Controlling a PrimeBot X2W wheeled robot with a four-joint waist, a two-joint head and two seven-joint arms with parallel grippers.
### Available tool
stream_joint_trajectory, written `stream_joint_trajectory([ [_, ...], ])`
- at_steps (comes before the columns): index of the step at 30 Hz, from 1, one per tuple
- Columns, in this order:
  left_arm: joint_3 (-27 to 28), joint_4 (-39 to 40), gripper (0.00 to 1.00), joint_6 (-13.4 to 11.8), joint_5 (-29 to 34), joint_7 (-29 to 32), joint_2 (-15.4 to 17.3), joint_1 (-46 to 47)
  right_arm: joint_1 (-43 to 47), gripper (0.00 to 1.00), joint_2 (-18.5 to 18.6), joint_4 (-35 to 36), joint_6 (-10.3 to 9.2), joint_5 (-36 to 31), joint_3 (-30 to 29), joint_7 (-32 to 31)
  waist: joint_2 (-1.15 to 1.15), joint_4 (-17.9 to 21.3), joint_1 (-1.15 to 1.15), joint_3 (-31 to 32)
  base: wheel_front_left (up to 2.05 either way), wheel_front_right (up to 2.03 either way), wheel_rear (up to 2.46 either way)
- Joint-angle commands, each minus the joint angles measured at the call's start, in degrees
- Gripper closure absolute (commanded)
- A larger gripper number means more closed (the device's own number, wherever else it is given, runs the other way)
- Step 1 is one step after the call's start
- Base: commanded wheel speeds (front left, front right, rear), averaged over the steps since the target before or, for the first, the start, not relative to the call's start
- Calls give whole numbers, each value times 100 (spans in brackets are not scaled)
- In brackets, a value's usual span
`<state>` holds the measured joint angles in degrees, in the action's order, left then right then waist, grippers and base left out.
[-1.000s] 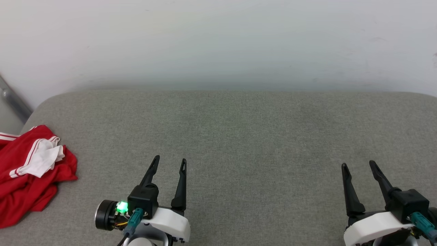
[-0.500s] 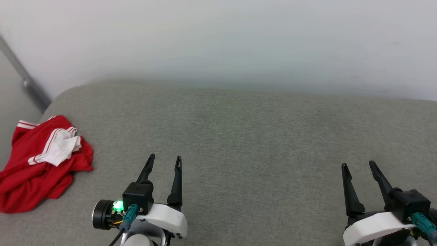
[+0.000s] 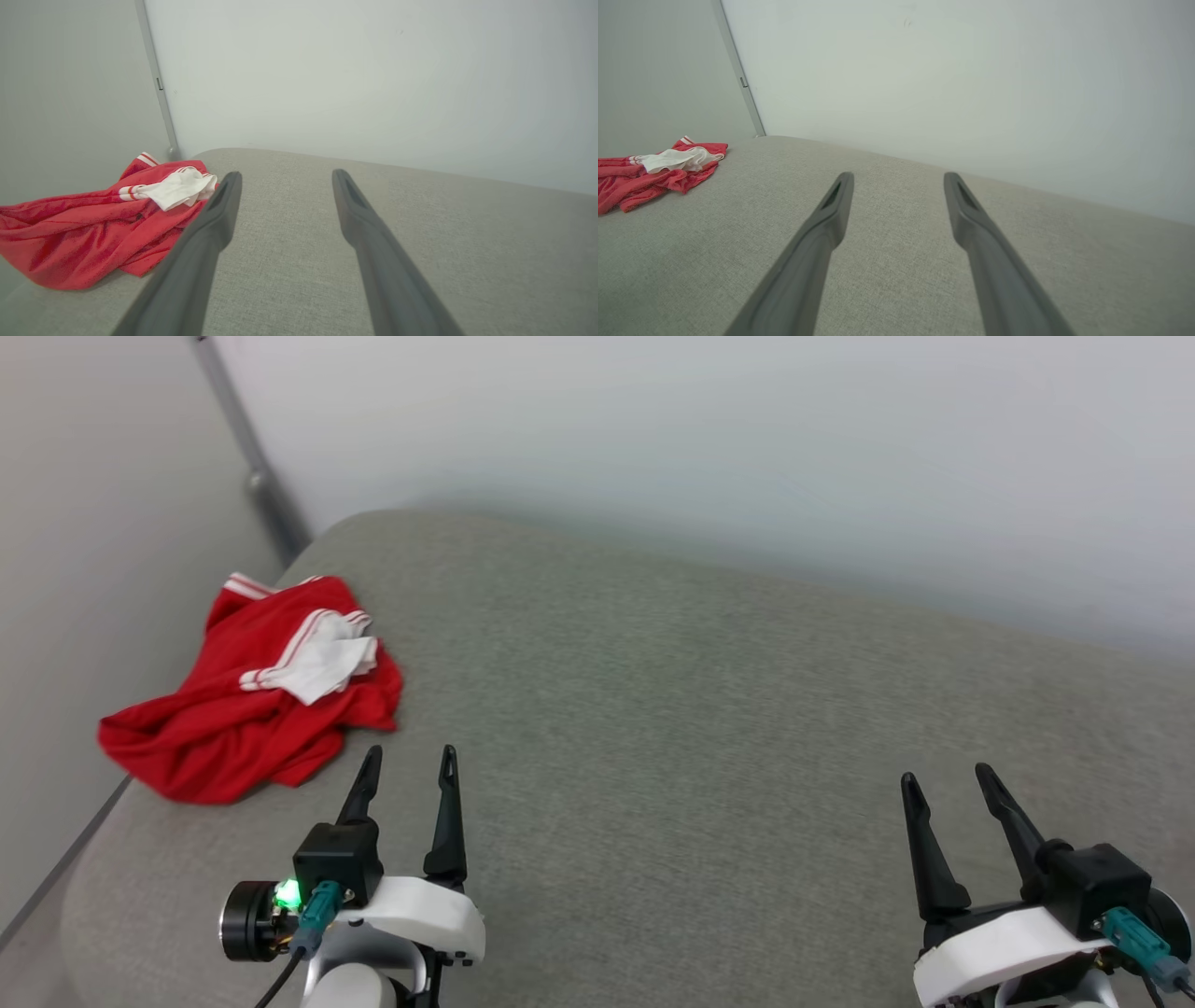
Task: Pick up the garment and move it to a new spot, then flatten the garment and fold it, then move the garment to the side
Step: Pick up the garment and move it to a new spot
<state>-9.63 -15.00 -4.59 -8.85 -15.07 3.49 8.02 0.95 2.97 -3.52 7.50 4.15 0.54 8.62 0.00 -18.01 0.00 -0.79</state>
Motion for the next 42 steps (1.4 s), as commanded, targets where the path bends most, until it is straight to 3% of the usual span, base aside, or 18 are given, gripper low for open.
stream_joint_trajectory([
  [1, 55, 17, 0, -16, -39, -16, 9, 31, -105, 0, -12, 27, -2, 50, 31, 32, 0, -381, 0, -72, 0, 0, 0],
  [11, 229, 45, 0, -62, -50, -16, -8, -70, -224, 0, -11, 50, -2, -90, 151, -35, 0, -972, 0, -181, 0, 0, 0],
  [22, 359, 11, 0, -93, -1, -16, -17, 5, -256, 0, -11, 89, -2, -203, 215, -130, 0, -1031, 0, -224, 0, 0, 0],
  [31, 574, -182, 0, -92, -139, 35, 72, 748, -412, 0, -11, 227, -2, -317, 289, -260, 0, -752, 0, -525, 0, 0, 0],
  [35, 767, -490, 0, 69, -415, 335, 238, 1547, -592, 0, 45, 322, -2, -384, 323, -350, 0, -493, 0, -844, 0, 0, 0],
  [42, 1166, -1315, 0, 411, -866, 1294, 930, 2995, -951, 0, 142, 442, -2, -386, 427, -419, 0, 114, 0, -1534, 0, 0, 0],
])
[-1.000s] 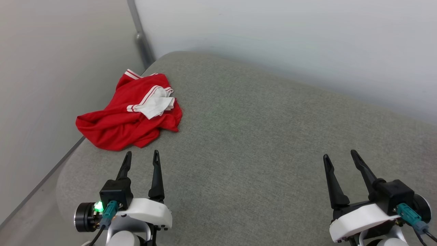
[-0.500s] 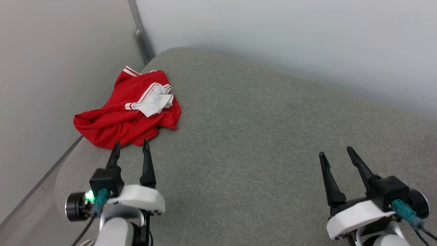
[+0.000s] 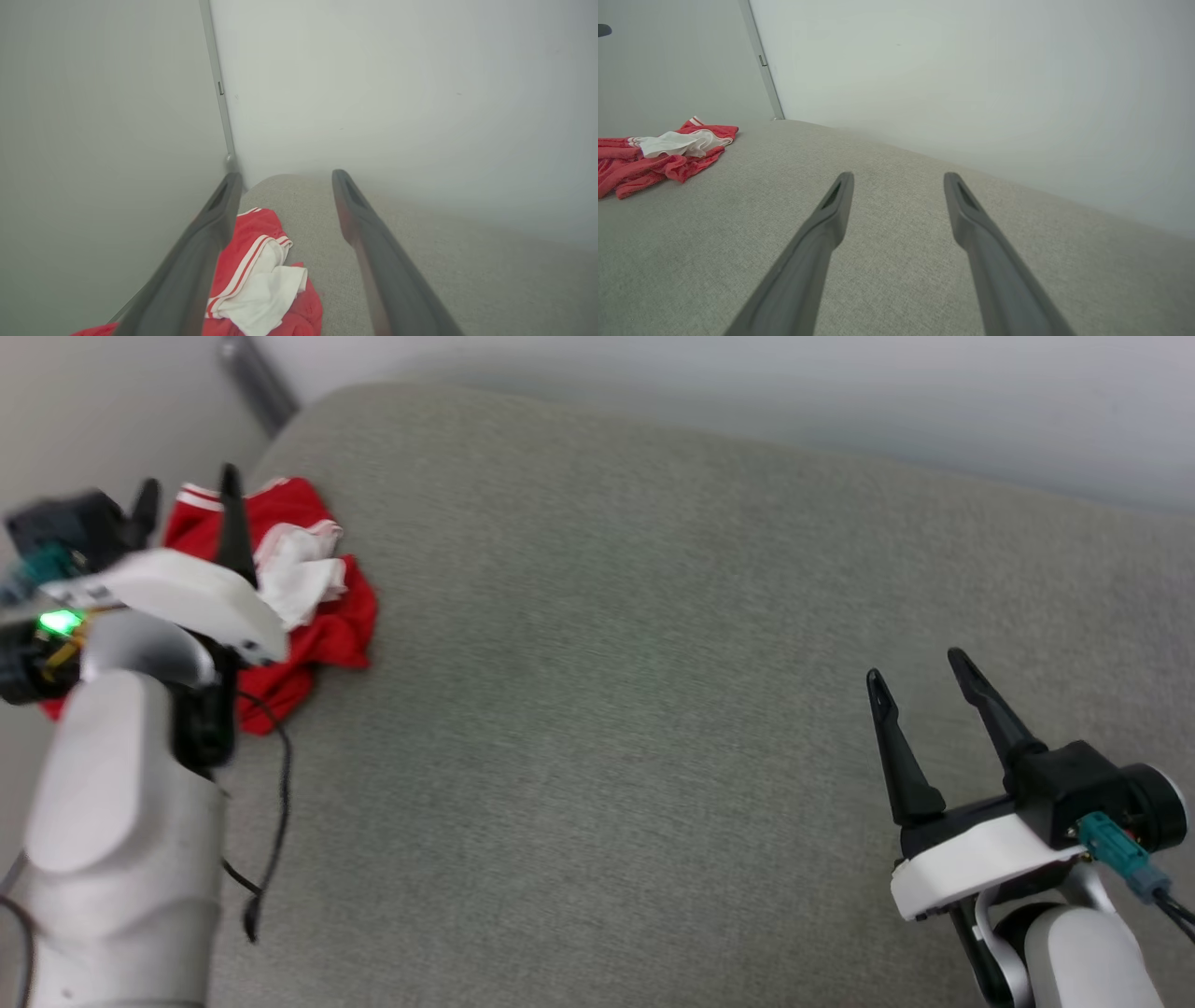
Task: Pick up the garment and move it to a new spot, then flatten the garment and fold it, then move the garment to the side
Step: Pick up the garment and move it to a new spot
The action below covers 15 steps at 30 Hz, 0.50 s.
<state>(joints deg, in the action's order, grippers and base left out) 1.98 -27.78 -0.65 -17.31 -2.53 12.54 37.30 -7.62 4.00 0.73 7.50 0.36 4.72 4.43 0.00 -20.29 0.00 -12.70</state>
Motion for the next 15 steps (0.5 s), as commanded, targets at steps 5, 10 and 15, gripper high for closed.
stream_joint_trajectory([
  [5, 71, -774, 0, 343, -225, 1274, 681, 754, -319, 0, 71, -3, -2, 42, 50, 69, 0, 716, 0, -746, 0, 0, 0],
  [10, 137, -1391, 0, 527, -460, 2666, 1275, 1083, -539, 0, 75, -102, -2, 77, 108, 162, 0, 1004, 0, -1059, 0, 0, 0],
  [15, 275, -1770, 0, 555, -750, 3770, 1610, 1005, -741, 0, 61, -233, -2, 122, 213, 256, 0, 1216, 0, -1294, 0, 0, 0],
])
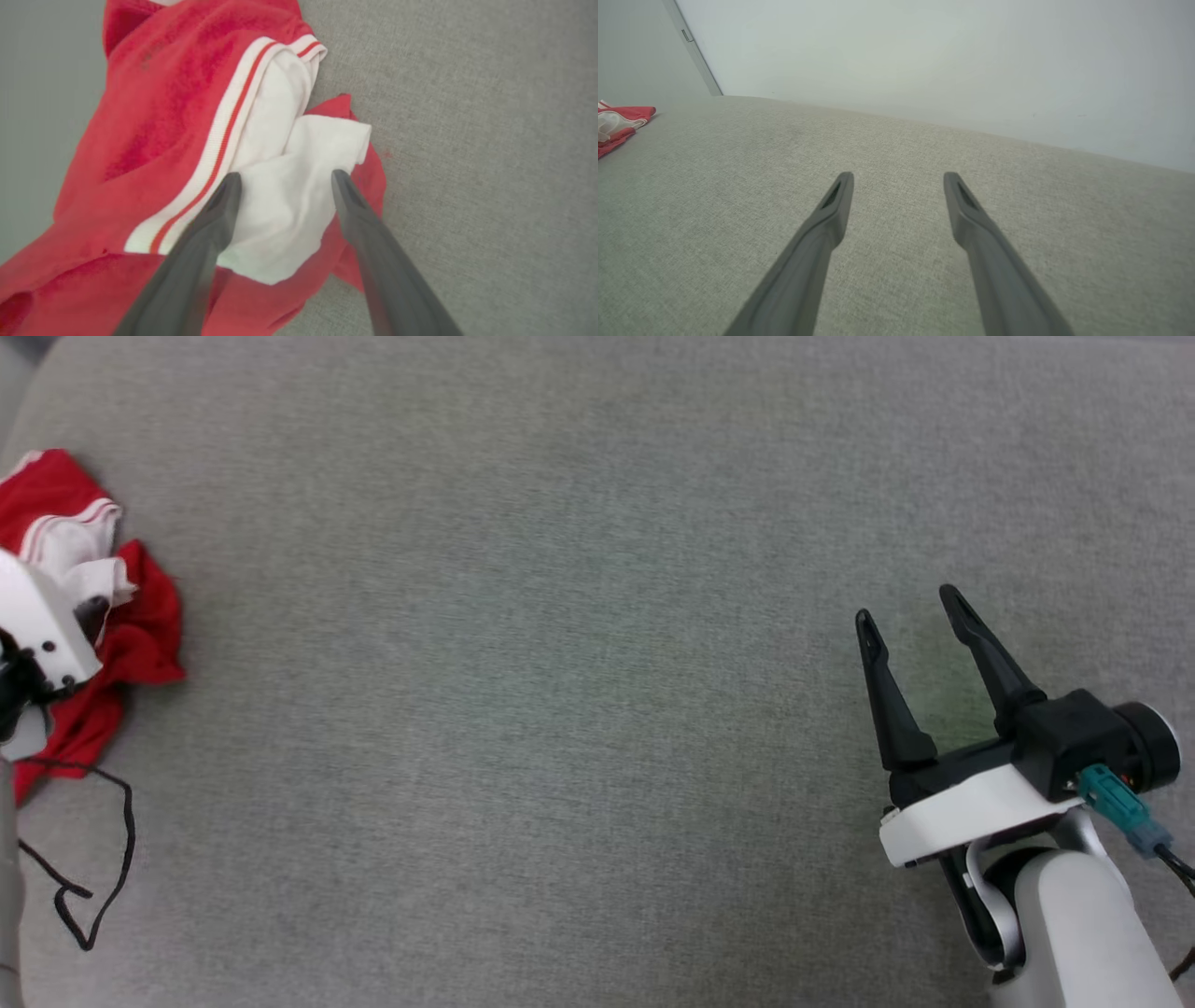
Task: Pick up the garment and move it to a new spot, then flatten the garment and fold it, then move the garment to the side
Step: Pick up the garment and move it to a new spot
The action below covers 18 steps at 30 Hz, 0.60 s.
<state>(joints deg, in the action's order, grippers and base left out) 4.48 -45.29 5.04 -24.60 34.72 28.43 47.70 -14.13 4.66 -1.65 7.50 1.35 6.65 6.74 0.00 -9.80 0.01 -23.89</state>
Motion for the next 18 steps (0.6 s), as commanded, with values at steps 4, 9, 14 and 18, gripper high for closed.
stream_joint_trajectory([
  [4, 178, -198, 0, -113, -253, 598, 122, -233, -265, 0, -9, -69, -2, 53, 91, 95, 0, 306, -1, -362, 0, 0, 0],
  [9, 354, -284, 0, -286, -478, 975, 60, -658, -381, 0, 18, -106, -2, 58, 80, 135, 0, 426, -1, -524, 0, 0, 0],
  [14, 422, -118, 100, -456, -560, 1055, -55, -914, -338, 0, 31, -159, -2, 39, 22, 138, 0, 416, -1, -516, 0, 0, 0],
  [18, 426, 222, 100, -615, -467, 716, -19, -887, -295, 0, 5, -224, -2, 29, 12, 147, 0, 353, -1, -347, 0, 0, 0],
])
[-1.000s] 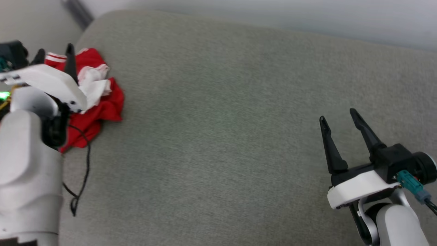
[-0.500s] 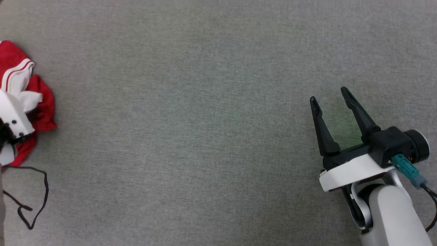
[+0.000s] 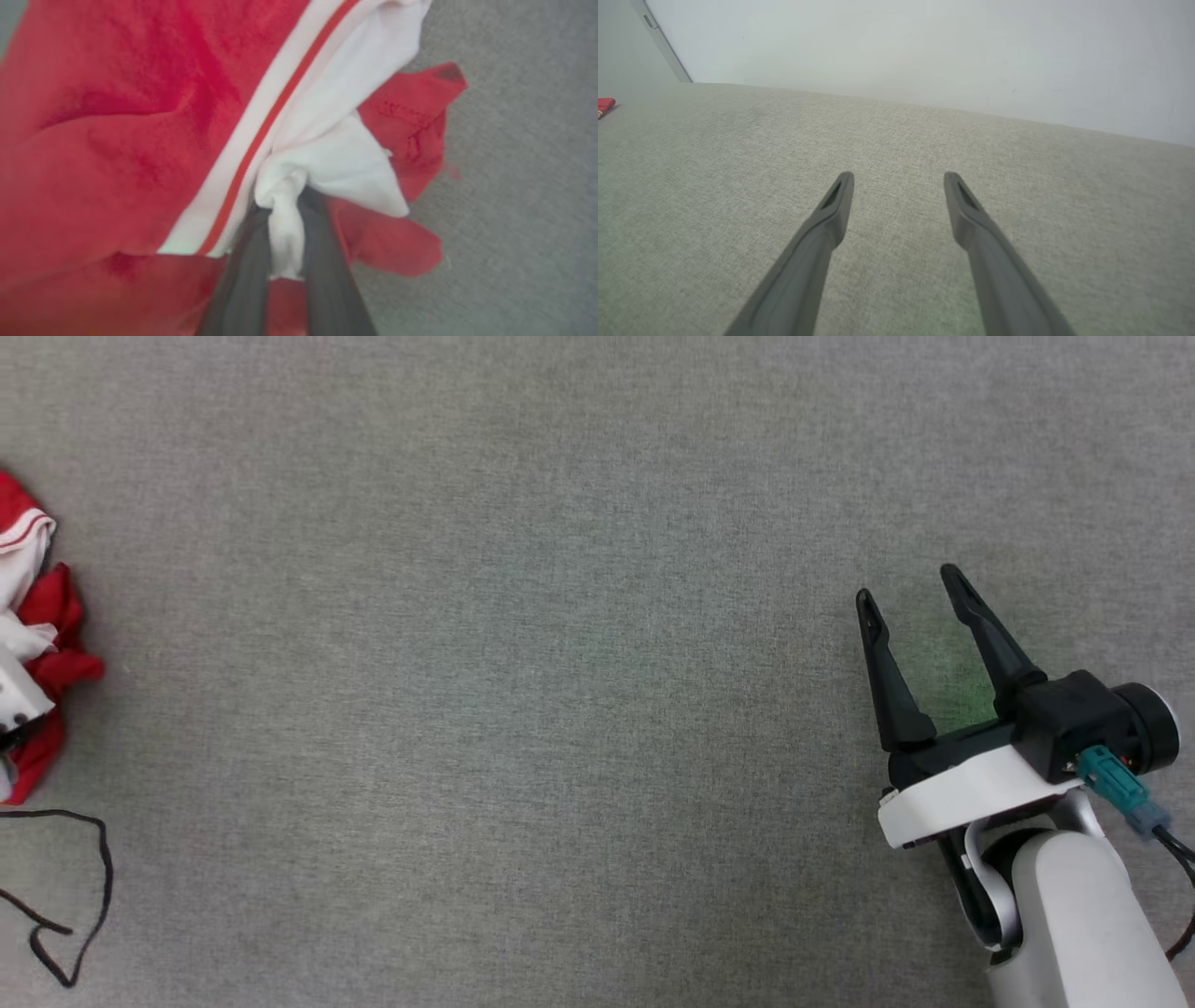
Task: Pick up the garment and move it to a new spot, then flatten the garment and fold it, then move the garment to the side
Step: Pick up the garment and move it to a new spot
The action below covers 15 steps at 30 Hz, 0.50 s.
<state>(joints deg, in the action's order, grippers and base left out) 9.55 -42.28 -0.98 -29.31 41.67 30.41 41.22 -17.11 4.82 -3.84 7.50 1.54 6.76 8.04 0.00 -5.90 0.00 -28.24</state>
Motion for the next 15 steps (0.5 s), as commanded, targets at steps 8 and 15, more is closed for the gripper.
stream_joint_trajectory([
  [8, -206, 500, 100, -343, 501, -1137, -29, -36, 220, 0, -68, -153, -2, 61, -43, 52, 0, -198, 0, 760, 0, 0, 0],
  [15, -476, 912, 100, -398, 904, -2333, -114, 169, 534, 0, -138, -219, -2, 109, -177, 54, 0, -247, 0, 1442, 0, 0, 0],
])
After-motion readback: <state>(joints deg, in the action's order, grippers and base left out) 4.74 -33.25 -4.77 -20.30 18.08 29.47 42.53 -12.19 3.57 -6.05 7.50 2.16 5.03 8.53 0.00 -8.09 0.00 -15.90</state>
